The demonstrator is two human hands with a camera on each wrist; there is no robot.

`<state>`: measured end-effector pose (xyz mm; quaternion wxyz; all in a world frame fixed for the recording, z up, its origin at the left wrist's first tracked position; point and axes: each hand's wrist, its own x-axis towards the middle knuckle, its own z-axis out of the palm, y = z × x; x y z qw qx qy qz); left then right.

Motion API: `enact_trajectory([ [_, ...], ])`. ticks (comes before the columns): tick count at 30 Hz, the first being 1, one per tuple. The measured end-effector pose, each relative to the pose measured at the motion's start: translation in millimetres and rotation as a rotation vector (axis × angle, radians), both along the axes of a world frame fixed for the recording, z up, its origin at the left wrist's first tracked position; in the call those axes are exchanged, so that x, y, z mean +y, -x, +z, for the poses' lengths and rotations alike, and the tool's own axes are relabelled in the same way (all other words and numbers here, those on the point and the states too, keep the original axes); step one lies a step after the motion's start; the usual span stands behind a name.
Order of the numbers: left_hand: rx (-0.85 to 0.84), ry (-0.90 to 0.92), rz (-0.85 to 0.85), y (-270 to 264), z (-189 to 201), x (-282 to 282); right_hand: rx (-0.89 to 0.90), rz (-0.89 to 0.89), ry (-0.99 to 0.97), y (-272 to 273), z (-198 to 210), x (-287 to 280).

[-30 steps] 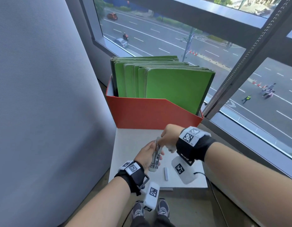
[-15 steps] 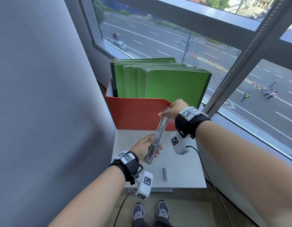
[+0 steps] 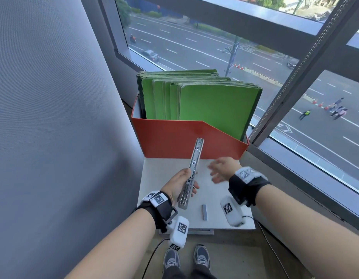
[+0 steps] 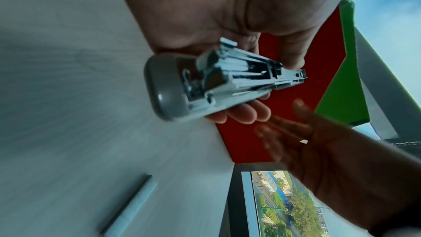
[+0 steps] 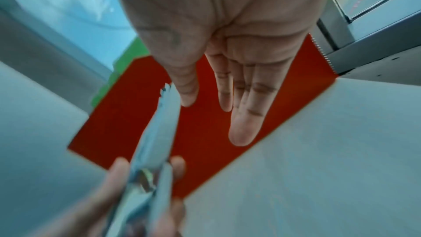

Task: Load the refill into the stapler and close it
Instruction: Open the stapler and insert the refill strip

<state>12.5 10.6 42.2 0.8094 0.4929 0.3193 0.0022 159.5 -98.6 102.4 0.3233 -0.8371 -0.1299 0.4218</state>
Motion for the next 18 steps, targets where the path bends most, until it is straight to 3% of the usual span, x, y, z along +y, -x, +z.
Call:
enact_trajectory([
  [5, 0.03, 0.008, 0.055, 3, -5, -2, -0.093, 0.315, 0.318, 38, -63, -24],
  [18, 0.069, 0.012, 0.086, 5, -2, -1, -0.312, 0.494, 0.423, 71, -106, -14],
])
